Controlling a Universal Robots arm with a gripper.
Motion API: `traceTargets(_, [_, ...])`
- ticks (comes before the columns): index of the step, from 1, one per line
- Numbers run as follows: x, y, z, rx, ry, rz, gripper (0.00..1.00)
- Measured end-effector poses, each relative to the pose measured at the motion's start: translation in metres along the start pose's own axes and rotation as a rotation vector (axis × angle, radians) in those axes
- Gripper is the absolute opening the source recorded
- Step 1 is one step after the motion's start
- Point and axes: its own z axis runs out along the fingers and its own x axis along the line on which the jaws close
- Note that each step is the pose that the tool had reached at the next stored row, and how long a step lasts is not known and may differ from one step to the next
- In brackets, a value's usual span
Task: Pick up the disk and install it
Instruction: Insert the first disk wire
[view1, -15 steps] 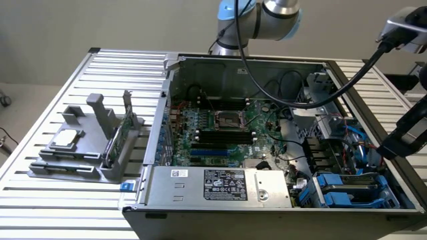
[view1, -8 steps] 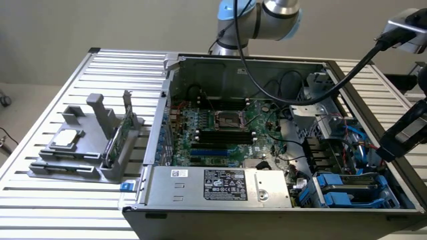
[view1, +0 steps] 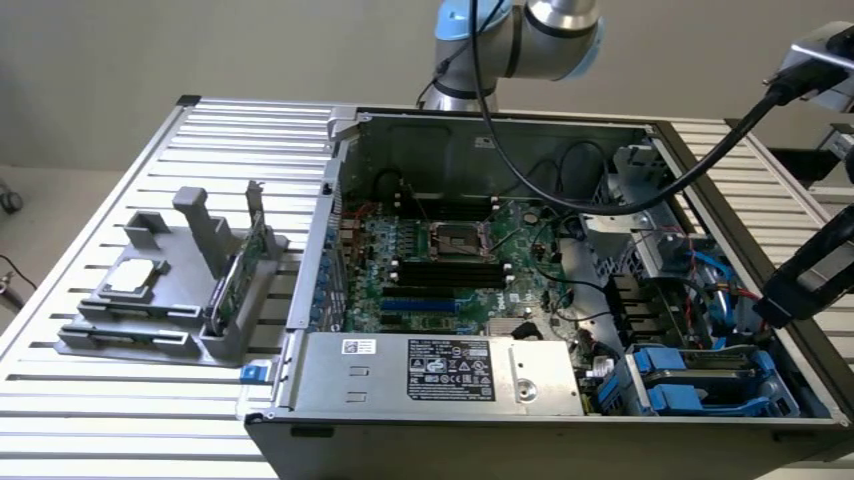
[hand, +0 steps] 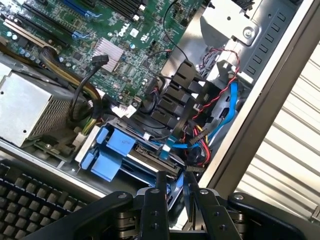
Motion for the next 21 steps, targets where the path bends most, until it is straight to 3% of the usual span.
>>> traceTargets(6, [-0.009,-0.0101,0.0039,-0.0283,0.0029,0.004,0.28])
traceTargets(8, [-0.009,-0.0107,0.0056,-0.0327,0.0007,0.009,0.28])
traceTargets(12, [-0.008,-0.0109,0.009,-0.0298,-0.0049,0.061,0.28])
traceTargets(21, [-0.007,-0.0112,0.0165,-0.0151,-0.0159,0.2,0.28])
